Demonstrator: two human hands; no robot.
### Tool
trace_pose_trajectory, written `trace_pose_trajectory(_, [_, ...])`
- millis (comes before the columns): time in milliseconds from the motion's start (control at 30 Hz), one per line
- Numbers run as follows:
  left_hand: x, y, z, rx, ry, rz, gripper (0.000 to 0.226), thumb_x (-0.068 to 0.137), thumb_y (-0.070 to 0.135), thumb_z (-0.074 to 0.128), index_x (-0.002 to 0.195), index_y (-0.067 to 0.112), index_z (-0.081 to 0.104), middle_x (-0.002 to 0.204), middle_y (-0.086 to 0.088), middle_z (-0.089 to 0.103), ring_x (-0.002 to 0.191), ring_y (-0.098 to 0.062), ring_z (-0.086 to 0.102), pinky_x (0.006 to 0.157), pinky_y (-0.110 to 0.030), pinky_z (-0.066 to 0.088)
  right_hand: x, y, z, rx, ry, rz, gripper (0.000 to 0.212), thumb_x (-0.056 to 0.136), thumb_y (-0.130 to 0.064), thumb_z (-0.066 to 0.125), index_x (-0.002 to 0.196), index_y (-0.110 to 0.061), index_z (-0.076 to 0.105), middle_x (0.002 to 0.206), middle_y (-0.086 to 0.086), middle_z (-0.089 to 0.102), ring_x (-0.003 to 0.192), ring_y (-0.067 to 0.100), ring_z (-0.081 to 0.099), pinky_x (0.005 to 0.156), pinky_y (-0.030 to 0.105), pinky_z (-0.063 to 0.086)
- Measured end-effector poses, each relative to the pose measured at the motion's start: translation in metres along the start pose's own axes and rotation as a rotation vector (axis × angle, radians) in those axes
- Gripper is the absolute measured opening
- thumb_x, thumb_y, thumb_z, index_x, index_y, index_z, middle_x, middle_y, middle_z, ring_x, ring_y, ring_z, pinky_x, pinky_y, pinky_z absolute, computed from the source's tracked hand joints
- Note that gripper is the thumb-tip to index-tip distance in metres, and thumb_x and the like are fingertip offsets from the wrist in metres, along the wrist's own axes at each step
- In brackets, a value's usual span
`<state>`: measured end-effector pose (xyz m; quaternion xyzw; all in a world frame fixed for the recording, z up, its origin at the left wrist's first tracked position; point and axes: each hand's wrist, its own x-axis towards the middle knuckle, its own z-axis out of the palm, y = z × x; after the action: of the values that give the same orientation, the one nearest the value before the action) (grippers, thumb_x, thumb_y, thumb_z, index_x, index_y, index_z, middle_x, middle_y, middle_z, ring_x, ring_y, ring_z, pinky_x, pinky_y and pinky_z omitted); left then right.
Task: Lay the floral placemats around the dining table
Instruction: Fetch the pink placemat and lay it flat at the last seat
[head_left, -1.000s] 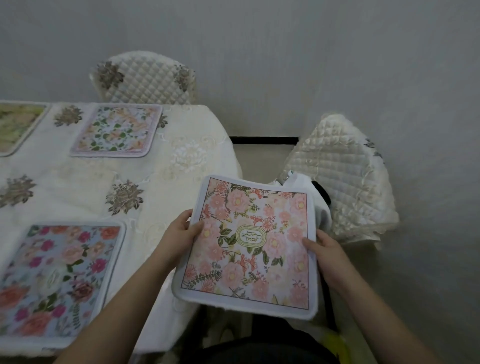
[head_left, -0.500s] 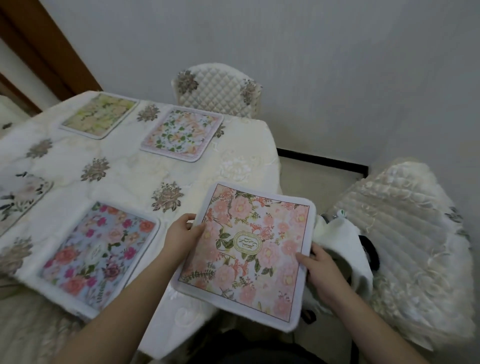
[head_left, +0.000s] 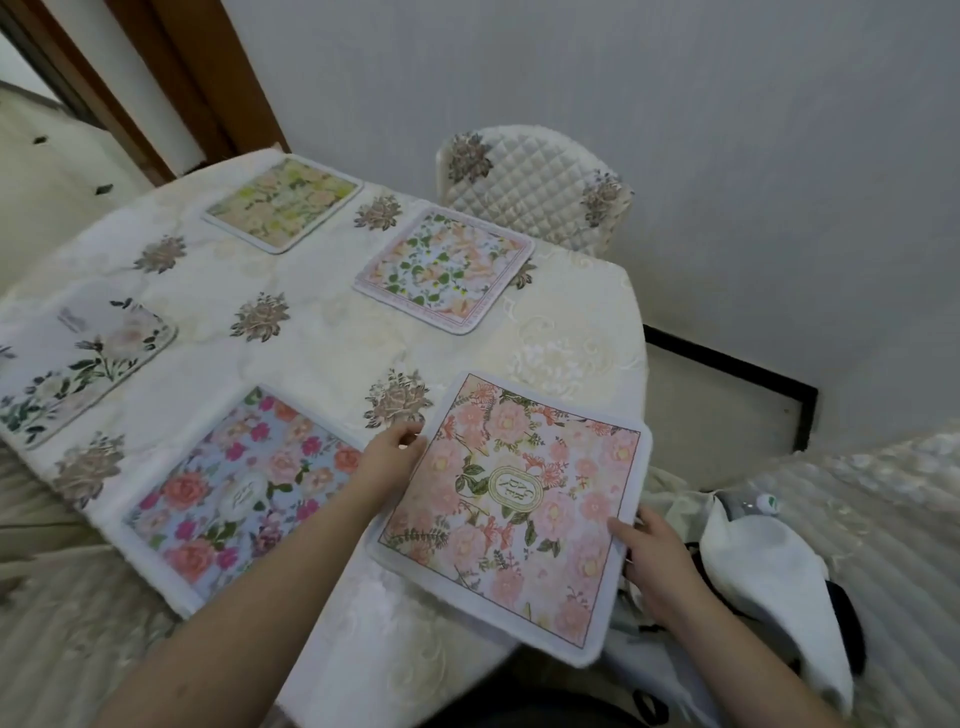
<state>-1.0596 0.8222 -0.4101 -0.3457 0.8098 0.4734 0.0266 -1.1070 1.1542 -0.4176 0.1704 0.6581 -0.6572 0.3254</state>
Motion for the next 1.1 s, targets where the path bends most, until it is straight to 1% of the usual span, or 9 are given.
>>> trace_pose_trajectory(133, [0.039, 0.005, -0.008, 0.012, 0.015, 0.016, 0.013, 0.098, 0.023, 0.059, 0.107, 0.023, 0.068, 0.095, 0.002, 0.068, 0.086, -0.019, 0.062, 0.070, -0.029, 0.044, 0.018, -0.019, 0.018, -0.013, 0.011, 0.002, 0.022, 0.099, -0.008, 0.053, 0.117, -0.018, 0.061, 0.107, 0.004, 0.072, 0.092, 0.025, 0.070, 0.064, 0.033, 0.058])
trace_pose_trajectory(233, [0.071, 0.005, -0.010, 0.052, 0.019, 0.010, 0.018, 0.097, 0.023, 0.060, 0.114, 0.021, 0.066, 0.091, 0.004, 0.065, 0.080, -0.013, 0.058, 0.064, -0.022, 0.042, 0.037, -0.028, 0.031, -0.051, 0.052, -0.008, 0.022, 0.099, -0.008, 0.053, 0.116, -0.013, 0.065, 0.102, 0.006, 0.074, 0.089, 0.027, 0.072, 0.072, 0.043, 0.060])
trace_pose_trajectory(300, [0.089, 0.007, -0.010, 0.090, 0.004, 0.007, 0.025, 0.097, 0.023, 0.060, 0.121, 0.015, 0.065, 0.091, 0.002, 0.063, 0.078, -0.014, 0.055, 0.064, -0.026, 0.041, 0.050, -0.029, 0.040, -0.046, 0.093, 0.002, 0.022, 0.099, -0.008, 0.052, 0.116, -0.012, 0.066, 0.101, 0.008, 0.075, 0.089, 0.028, 0.072, 0.075, 0.044, 0.060])
trace_pose_trajectory(467, [0.119, 0.007, -0.006, 0.143, -0.025, -0.009, 0.030, 0.096, 0.019, 0.063, 0.123, 0.008, 0.065, 0.100, -0.002, 0.064, 0.092, -0.017, 0.055, 0.084, -0.023, 0.038, 0.061, -0.027, 0.053, -0.066, 0.134, -0.009, 0.019, 0.099, -0.005, 0.051, 0.111, -0.011, 0.064, 0.104, 0.007, 0.071, 0.093, 0.024, 0.069, 0.080, 0.041, 0.057])
trace_pose_trajectory(667, [0.130, 0.001, -0.010, 0.129, -0.040, -0.035, 0.022, 0.087, 0.019, 0.075, 0.108, 0.011, 0.071, 0.092, -0.002, 0.068, 0.072, -0.008, 0.058, 0.062, -0.011, 0.039, 0.066, -0.019, 0.035, -0.157, 0.125, -0.009, 0.019, 0.100, -0.007, 0.050, 0.113, -0.009, 0.064, 0.105, 0.009, 0.071, 0.095, 0.024, 0.069, 0.075, 0.034, 0.057])
trace_pose_trajectory(767, [0.134, 0.000, -0.011, 0.132, -0.039, -0.030, 0.023, 0.086, 0.020, 0.077, 0.107, 0.014, 0.072, 0.106, 0.005, 0.065, 0.087, -0.011, 0.059, 0.076, -0.017, 0.042, 0.069, -0.017, 0.027, -0.171, 0.160, -0.012, 0.017, 0.099, -0.008, 0.055, 0.109, -0.008, 0.068, 0.098, 0.010, 0.074, 0.087, 0.024, 0.071, 0.068, 0.031, 0.058])
trace_pose_trajectory(833, [0.135, 0.000, -0.012, 0.125, -0.040, -0.038, 0.023, 0.085, 0.018, 0.078, 0.107, 0.012, 0.073, 0.114, 0.006, 0.064, 0.094, -0.013, 0.059, 0.078, -0.017, 0.042, 0.072, -0.017, 0.024, -0.195, 0.183, -0.026, 0.018, 0.099, -0.005, 0.053, 0.108, -0.005, 0.069, 0.096, 0.012, 0.073, 0.083, 0.025, 0.070, 0.067, 0.031, 0.058])
trace_pose_trajectory(967, [0.136, -0.002, -0.012, 0.138, -0.050, -0.010, 0.020, 0.086, 0.015, 0.077, 0.105, 0.010, 0.074, 0.123, -0.001, 0.066, 0.097, -0.014, 0.059, 0.085, -0.020, 0.041, 0.079, -0.015, 0.023, -0.240, 0.191, -0.057, 0.018, 0.098, -0.006, 0.054, 0.109, -0.002, 0.068, 0.099, 0.013, 0.072, 0.086, 0.029, 0.069, 0.081, 0.043, 0.058])
trace_pose_trajectory(1100, [0.138, -0.004, -0.010, 0.219, -0.037, 0.034, 0.019, 0.086, 0.018, 0.077, 0.103, 0.011, 0.074, 0.116, -0.004, 0.070, 0.093, -0.017, 0.062, 0.083, -0.023, 0.043, 0.083, -0.014, 0.024, -0.257, 0.216, -0.098, 0.015, 0.095, -0.003, 0.058, 0.106, -0.007, 0.067, 0.100, 0.014, 0.071, 0.091, 0.035, 0.068, 0.087, 0.047, 0.057])
